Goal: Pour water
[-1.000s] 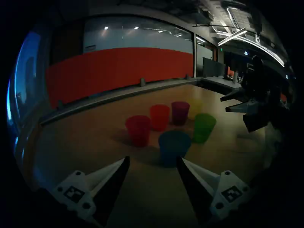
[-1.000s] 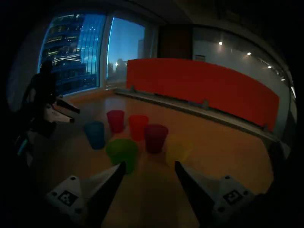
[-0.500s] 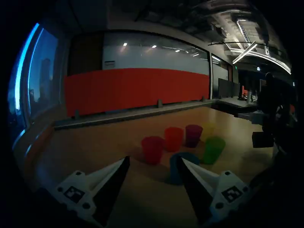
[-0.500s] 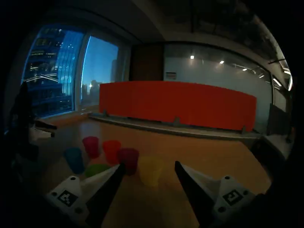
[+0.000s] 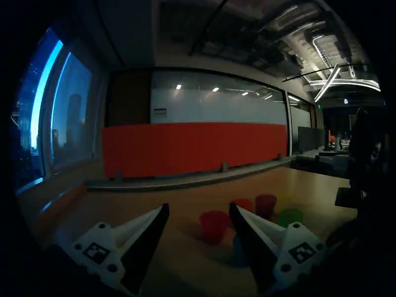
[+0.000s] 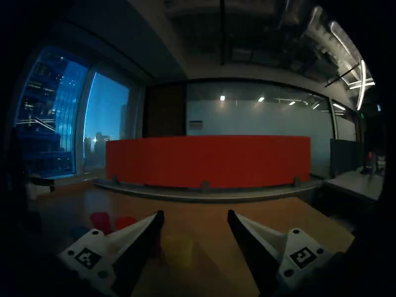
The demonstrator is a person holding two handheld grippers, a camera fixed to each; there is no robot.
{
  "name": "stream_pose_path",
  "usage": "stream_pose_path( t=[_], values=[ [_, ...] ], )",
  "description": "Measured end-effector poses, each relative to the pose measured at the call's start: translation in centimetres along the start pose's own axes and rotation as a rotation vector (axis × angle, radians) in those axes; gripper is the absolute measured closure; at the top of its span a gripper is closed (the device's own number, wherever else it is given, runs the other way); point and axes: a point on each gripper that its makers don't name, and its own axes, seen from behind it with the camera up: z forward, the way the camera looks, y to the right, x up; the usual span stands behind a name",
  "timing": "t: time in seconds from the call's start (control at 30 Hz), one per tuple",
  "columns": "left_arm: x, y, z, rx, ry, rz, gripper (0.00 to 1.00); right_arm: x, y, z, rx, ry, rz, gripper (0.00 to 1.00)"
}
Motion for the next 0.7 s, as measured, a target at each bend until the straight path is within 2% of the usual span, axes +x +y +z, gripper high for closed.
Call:
stream_pose_path(
  t=[0.17, 0.3, 0.7],
  values=[
    [2.4, -1.2, -0.1, 0.068, 0.074, 0.007, 0.11, 1.4, 1.2, -0.1, -0.052, 0.049, 0.002, 0.01],
    [3.5, -1.7, -0.2, 0.103, 0.100, 0.010, 0.11, 2.0, 1.8, -0.5, -0.088, 0.076, -0.005, 0.01],
    [2.8, -2.9, -0.2, 0.175, 0.104, -0.009, 0.11, 1.8, 2.5, -1.6, -0.136, 0.091, -0.018, 0.01]
  ],
)
